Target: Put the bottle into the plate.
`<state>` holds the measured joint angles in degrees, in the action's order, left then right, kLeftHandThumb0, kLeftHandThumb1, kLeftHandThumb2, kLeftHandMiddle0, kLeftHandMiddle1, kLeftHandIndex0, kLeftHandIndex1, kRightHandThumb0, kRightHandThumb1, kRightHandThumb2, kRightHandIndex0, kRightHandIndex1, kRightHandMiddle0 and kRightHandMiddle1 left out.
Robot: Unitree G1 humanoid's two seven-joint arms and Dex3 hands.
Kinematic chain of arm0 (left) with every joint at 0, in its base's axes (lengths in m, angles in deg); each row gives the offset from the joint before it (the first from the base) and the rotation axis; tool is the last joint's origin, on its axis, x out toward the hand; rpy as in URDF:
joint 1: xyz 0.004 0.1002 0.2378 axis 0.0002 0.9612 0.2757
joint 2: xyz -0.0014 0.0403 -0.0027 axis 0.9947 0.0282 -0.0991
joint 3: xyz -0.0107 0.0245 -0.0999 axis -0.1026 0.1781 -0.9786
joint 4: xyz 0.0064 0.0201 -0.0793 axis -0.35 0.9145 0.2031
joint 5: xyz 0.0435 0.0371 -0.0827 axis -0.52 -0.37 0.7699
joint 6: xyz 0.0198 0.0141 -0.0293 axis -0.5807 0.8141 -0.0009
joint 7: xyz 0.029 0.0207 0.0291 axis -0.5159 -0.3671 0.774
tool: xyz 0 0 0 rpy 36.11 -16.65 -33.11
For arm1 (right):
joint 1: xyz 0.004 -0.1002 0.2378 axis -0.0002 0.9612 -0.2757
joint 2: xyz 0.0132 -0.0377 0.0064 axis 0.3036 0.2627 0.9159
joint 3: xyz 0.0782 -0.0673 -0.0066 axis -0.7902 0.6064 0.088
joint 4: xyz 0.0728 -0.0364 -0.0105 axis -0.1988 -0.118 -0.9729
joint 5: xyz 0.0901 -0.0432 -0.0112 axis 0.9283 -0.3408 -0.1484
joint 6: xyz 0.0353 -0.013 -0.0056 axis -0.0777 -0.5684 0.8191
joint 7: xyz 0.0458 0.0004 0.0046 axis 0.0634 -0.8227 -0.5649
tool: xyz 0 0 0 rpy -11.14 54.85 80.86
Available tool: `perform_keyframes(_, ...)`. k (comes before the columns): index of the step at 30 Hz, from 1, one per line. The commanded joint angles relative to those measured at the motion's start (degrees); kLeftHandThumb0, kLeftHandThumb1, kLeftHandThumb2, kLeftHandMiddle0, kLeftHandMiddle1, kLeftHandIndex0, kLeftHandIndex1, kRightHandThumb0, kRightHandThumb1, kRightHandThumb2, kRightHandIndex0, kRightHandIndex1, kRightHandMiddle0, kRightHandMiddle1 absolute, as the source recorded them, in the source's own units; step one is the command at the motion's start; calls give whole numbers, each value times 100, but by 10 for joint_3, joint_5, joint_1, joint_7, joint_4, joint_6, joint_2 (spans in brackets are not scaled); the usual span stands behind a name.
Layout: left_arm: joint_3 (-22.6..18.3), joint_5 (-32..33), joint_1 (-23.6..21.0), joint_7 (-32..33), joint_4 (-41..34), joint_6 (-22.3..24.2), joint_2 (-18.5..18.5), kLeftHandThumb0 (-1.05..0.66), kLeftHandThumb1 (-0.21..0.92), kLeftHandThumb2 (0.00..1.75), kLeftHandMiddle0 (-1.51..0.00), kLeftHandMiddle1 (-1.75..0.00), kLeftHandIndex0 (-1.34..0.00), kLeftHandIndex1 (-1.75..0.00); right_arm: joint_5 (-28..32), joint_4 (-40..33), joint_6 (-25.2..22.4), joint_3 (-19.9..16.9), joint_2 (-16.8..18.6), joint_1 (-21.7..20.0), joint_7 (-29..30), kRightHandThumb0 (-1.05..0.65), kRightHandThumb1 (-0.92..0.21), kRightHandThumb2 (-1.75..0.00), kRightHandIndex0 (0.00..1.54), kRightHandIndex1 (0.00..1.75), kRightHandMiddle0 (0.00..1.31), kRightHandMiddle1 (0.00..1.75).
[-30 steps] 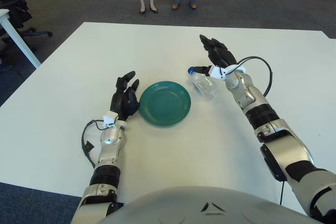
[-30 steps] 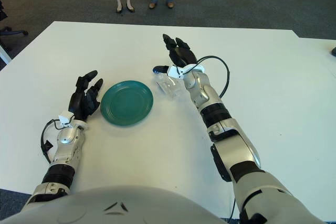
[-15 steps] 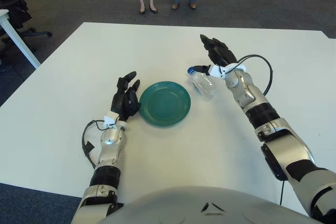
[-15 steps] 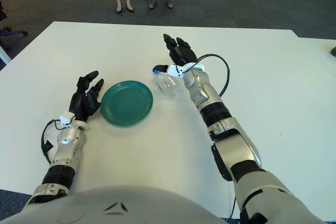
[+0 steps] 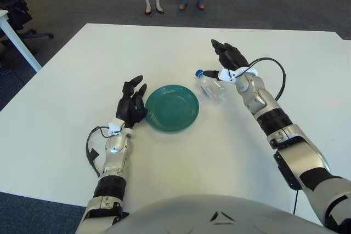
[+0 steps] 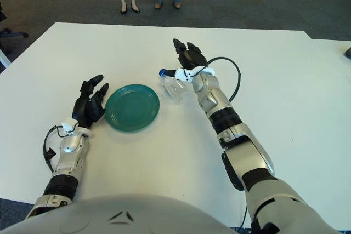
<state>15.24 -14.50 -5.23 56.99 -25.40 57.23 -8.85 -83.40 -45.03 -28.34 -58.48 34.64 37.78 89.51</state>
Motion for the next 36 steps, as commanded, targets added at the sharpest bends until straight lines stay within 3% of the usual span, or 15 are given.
perform_keyframes(1, 7, -9, 46, 5, 25, 4, -9, -85, 92, 94, -43, 0, 0, -86, -7, -23, 0, 2, -17, 16, 4, -105, -92, -47, 0, 0, 0, 0)
perform_keyframes(13, 9, -8, 54, 4, 16, 5, -11, -85, 92, 95, -44, 0, -1, -86, -12, -59, 7, 5, -42, 60, 9, -105, -92, -51, 0, 0, 0, 0)
perform_keyframes(36, 18, -12, 63, 8, 1, 13, -19, -86, 92, 93, -45, -1, -3, -87, -83, -91, -16, 31, -87, 75, 5, -105, -92, -54, 0, 0, 0, 0)
